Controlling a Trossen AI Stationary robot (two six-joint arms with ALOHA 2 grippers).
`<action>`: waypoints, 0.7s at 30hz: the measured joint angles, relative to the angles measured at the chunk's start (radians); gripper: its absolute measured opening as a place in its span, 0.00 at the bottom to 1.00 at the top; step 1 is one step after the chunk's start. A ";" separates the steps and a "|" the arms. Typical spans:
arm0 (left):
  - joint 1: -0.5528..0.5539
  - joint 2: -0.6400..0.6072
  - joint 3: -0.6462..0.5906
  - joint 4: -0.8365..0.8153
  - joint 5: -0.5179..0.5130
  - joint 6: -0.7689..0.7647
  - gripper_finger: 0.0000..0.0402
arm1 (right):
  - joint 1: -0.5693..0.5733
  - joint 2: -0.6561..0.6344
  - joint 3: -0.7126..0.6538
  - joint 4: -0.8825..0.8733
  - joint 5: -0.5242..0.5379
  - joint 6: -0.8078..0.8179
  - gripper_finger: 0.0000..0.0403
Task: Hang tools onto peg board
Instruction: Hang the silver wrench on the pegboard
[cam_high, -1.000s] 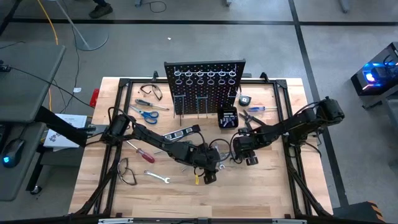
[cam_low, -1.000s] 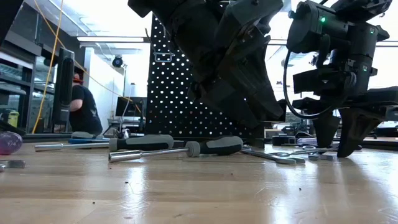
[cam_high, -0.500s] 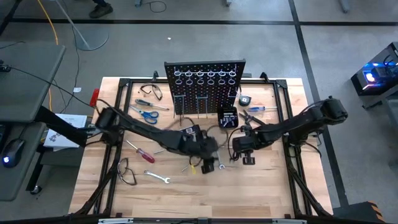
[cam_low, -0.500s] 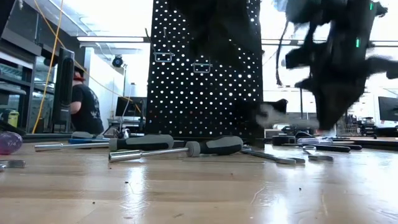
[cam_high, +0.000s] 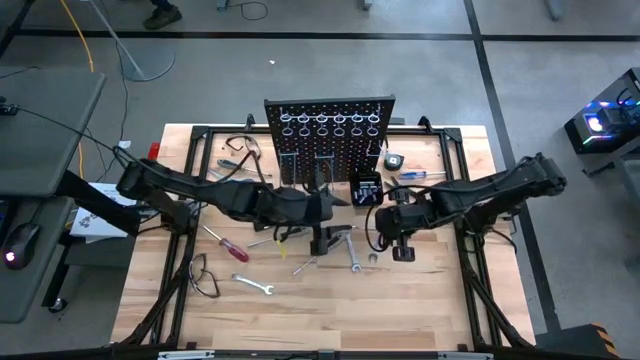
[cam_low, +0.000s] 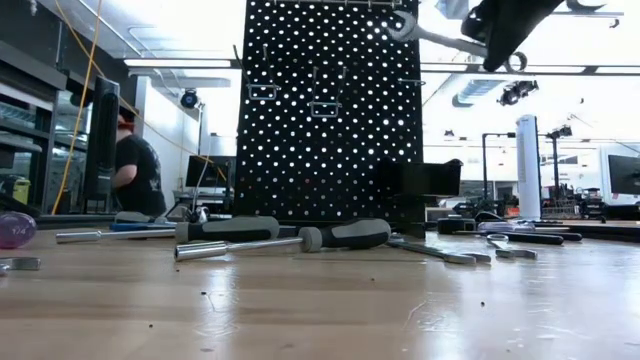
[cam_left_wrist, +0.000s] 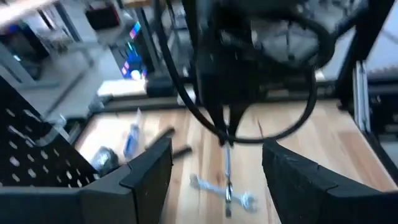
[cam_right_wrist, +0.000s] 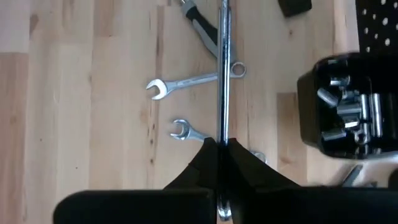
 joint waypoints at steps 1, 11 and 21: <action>0.002 0.003 0.000 -0.029 0.007 -0.015 0.57 | 0.000 0.013 0.005 0.000 0.001 -0.011 0.00; -0.008 0.049 -0.001 -0.090 0.041 -0.045 0.57 | -0.007 0.100 0.009 0.111 0.045 -0.075 0.00; -0.005 0.109 -0.002 -0.141 0.059 -0.043 0.57 | -0.013 0.100 0.048 0.156 0.081 -0.055 0.00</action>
